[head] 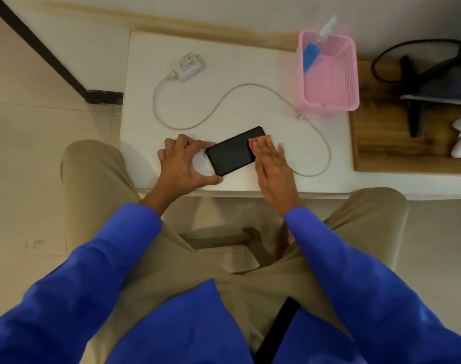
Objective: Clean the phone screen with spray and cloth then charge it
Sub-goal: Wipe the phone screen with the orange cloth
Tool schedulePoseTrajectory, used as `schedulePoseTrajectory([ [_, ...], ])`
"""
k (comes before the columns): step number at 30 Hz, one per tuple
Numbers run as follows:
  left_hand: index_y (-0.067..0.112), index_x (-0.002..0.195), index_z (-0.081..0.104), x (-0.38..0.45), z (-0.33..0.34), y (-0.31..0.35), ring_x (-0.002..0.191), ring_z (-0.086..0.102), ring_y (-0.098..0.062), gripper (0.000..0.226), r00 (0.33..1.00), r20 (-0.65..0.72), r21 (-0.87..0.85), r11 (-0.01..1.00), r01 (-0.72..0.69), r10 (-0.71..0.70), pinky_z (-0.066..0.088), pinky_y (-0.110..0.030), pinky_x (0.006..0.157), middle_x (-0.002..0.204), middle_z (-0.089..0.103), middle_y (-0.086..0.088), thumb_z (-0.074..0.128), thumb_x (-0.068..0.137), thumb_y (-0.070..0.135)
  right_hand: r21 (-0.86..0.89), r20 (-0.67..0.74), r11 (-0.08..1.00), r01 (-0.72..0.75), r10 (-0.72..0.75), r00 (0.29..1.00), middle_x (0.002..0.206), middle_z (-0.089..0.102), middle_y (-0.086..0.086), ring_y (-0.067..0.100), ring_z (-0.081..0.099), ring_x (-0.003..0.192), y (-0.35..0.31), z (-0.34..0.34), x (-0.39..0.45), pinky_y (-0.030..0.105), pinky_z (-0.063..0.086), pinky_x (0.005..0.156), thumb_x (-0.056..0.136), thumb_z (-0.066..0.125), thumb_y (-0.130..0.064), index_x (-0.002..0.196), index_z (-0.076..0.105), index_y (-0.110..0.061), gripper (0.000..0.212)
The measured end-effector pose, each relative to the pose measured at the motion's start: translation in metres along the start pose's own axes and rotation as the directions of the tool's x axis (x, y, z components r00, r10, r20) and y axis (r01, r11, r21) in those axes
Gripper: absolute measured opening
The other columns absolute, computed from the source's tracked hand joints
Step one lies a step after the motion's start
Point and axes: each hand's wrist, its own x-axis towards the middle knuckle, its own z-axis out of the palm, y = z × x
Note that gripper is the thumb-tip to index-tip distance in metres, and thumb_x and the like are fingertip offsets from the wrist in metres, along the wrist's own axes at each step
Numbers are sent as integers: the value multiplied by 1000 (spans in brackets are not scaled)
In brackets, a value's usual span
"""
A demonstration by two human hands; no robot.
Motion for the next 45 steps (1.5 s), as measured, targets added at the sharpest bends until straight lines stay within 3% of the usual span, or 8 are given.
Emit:
schedulePoseTrajectory([
  [7,50,137,57,-1,1,1,110,35,-17,91,1000,-27,-4,1000,-1,1,24,-35,91,118,43,9,69,55,88,-86,152,908,410,-395,906,158,44,16,32,37,150,-19,17,-18,52,24,126,104,53,-4,152,45,-3,49],
  [13,52,138,52,1,5,-1,114,35,-18,91,1000,-15,5,1000,1,-1,24,-35,92,120,42,10,68,55,88,-175,-25,984,22,-27,999,166,28,19,35,22,156,0,4,-11,50,13,129,106,40,1,159,29,-1,54],
  [18,52,137,55,-1,3,-2,108,35,-17,88,999,-31,-4,1000,-17,16,24,-35,88,115,39,14,68,56,87,-123,181,905,408,-384,905,156,42,27,44,37,147,-40,32,-25,58,26,123,100,42,-1,150,43,6,51],
  [20,52,137,54,-1,3,-3,107,31,-14,90,999,-30,-3,1000,-13,13,24,-34,89,115,38,15,69,56,88,-149,196,888,436,-406,893,158,42,22,39,36,149,-21,18,-12,56,26,124,98,51,3,152,43,1,54],
  [26,51,138,53,1,5,-6,114,37,-21,89,1000,-11,15,1000,-20,20,24,-36,92,121,43,8,69,58,87,-244,-6,970,18,-20,1000,166,27,22,35,21,156,11,1,10,45,2,130,103,32,5,161,20,0,60],
  [34,51,137,55,0,5,-7,108,34,-15,88,999,-37,1,1000,-28,28,24,-35,89,113,35,15,70,58,87,-179,193,858,481,-449,873,155,45,25,40,41,146,-35,18,-9,52,30,123,96,54,5,149,46,5,54],
  [41,52,137,55,1,3,-5,113,38,-19,91,1000,-14,-6,1000,-9,9,25,-36,93,119,43,9,71,55,88,-191,120,969,159,-137,983,166,30,18,32,20,157,11,-6,29,44,12,130,108,37,-4,160,30,-5,52],
  [45,50,136,58,0,1,-3,109,36,-17,90,1000,-27,-42,999,-16,15,24,-35,89,116,41,11,71,55,87,-119,149,899,421,-403,903,158,42,22,39,36,149,-37,25,0,53,29,124,101,52,0,152,44,1,51],
])
